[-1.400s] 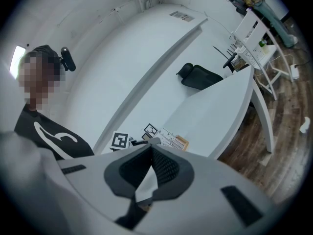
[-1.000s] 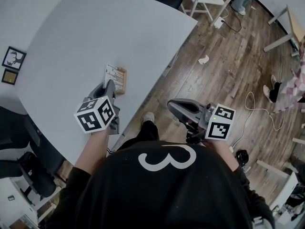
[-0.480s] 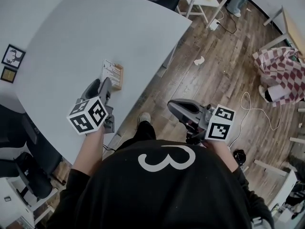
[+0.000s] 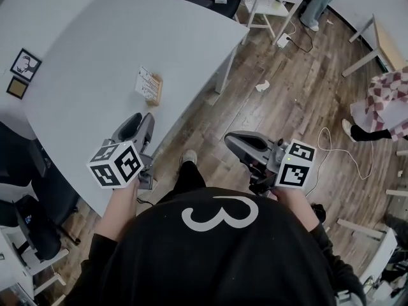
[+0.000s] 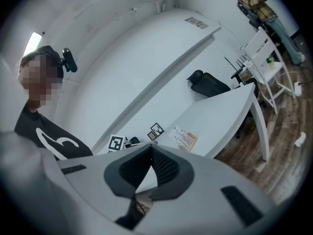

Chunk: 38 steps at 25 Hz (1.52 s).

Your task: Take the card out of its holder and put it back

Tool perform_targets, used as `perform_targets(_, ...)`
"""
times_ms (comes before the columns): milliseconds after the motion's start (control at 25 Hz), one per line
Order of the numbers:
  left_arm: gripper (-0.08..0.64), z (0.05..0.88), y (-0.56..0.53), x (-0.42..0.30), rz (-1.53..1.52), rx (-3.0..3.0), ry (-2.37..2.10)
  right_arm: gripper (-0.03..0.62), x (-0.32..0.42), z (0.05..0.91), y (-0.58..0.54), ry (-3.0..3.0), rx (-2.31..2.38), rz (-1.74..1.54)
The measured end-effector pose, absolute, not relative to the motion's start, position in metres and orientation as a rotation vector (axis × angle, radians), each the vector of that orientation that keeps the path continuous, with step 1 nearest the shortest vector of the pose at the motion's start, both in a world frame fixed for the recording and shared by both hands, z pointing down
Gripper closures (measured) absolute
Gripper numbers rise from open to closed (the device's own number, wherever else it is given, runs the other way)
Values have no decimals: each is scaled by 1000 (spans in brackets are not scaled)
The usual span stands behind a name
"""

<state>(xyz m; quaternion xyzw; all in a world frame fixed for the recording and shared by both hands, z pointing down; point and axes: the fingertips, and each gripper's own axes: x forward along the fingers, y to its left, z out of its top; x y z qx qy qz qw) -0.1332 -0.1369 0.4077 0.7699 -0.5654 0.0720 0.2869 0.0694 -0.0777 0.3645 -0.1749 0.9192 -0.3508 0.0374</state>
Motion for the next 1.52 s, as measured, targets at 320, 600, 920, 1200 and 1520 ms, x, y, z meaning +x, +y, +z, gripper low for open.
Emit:
perform_targets(320, 503, 374, -56, -56, 75, 2267, -1234, 586, 81, 344, -30, 2871, -459, -991)
perform_targets(600, 546, 334, 5, -11, 28, 2454, -1020, 586, 80, 321, 10, 2897, -368, -923)
perform_targets(920, 548, 317, 62, 10, -54, 2483, -895, 586, 75, 309, 58, 2916, -245, -881)
perform_targets(1200, 548, 298, 66, 7, -130, 2499, -885, 586, 72, 292, 60, 2936, -244, -789)
perform_targets(1520, 548, 295, 65, 8, -113, 2529, -889, 586, 70, 291, 66, 2957, -224, -752)
